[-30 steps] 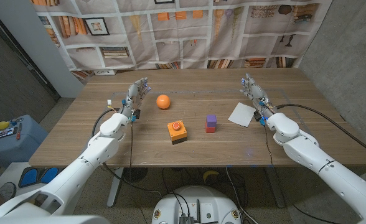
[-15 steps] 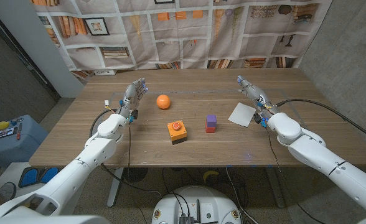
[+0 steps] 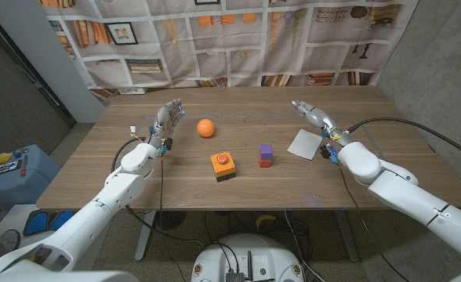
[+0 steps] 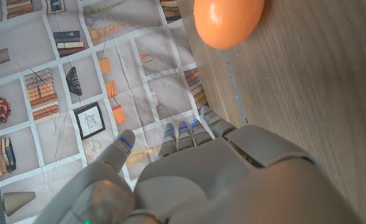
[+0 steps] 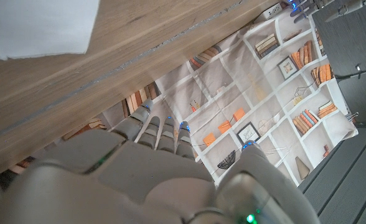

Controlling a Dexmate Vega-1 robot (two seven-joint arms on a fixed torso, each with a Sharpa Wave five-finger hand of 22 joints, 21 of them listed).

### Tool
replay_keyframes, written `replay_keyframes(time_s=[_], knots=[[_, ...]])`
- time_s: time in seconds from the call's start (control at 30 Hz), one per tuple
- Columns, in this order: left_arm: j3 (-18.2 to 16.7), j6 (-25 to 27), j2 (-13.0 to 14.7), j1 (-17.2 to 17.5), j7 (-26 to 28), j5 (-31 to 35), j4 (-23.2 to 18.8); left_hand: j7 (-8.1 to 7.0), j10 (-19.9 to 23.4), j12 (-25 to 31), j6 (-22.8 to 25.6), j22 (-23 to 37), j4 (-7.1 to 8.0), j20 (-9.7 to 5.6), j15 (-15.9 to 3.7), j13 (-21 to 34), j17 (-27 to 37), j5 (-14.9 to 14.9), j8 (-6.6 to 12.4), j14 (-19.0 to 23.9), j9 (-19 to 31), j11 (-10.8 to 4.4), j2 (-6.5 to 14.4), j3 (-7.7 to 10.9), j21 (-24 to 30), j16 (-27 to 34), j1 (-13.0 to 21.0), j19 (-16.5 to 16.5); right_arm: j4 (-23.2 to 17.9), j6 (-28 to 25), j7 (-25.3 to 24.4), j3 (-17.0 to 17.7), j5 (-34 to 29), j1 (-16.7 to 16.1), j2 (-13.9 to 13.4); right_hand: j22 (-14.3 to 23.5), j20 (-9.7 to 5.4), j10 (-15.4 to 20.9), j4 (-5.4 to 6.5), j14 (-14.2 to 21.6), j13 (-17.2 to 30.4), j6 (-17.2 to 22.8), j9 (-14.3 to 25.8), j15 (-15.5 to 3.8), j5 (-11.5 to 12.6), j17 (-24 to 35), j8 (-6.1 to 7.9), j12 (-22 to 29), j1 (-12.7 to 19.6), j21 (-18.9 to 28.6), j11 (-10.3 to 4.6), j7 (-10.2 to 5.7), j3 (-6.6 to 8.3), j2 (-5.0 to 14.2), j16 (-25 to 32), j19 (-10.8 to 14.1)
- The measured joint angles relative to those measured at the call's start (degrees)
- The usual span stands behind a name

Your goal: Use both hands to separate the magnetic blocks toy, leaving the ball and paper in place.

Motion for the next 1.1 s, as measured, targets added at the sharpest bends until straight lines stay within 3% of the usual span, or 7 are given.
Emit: replay_keyframes(time_s=[0.4, 0.7, 1.1], knots=[[-0.4, 0.5, 0.4, 0.4, 0.3, -0.3, -0.3, 0.0, 0.0, 0.0, 0.0, 0.3, 0.0, 0.08, 0.0, 0.0, 0.0, 0.0, 0.0, 0.0, 0.0, 0.0, 0.0, 0.0, 0.0, 0.0, 0.0, 0.5, -7.8, -9.2, 0.2, -1.3, -7.2, -0.7, -3.8, 0.0, 0.6, -2.4, -2.97, -1.3, 0.0, -1.2, 0.0, 0.51, -0.7, -1.2, 0.0, 0.0, 3.1, 0.0, -0.52, -1.24, 0.74, -1.54, 0.0, -1.4], [-0.6, 0.9, 0.6, 0.8, 0.8, -0.4, -0.6, 0.01, 0.3, 0.0, 0.0, 0.3, 0.0, -0.02, 0.31, 0.0, 0.0, 0.0, 0.0, 0.3, 0.0, -0.31, 0.0, 0.0, 0.0, 0.0, 0.0, 0.6, -14.1, -20.2, 4.7, -3.9, -13.8, 1.0, -7.0, 0.2, 0.85, -5.0, -5.3, -3.1, 0.0, -2.6, 0.3, 1.63, -1.4, -2.0, 0.0, -0.3, 4.8, 0.0, -0.31, -2.56, 1.18, -2.02, 0.0, -2.9], [-0.8, 1.1, 0.7, 0.8, 1.0, -0.4, -0.4, 0.01, 0.5, 0.0, 0.0, 0.3, 0.0, -0.11, 0.31, 0.0, 0.0, 0.0, 0.0, 0.3, 0.0, -0.1, 0.0, 0.0, 0.0, 0.0, 0.0, 0.7, -21.8, -31.7, 11.7, -7.3, -18.9, 4.1, -10.3, 0.2, 3.85, -9.2, -8.98, -7.0, 0.1, -4.8, 0.8, 4.31, -2.5, -2.9, 0.0, -0.3, 9.0, 0.0, 0.41, -3.05, 2.46, -2.7, -0.2, -5.0]])
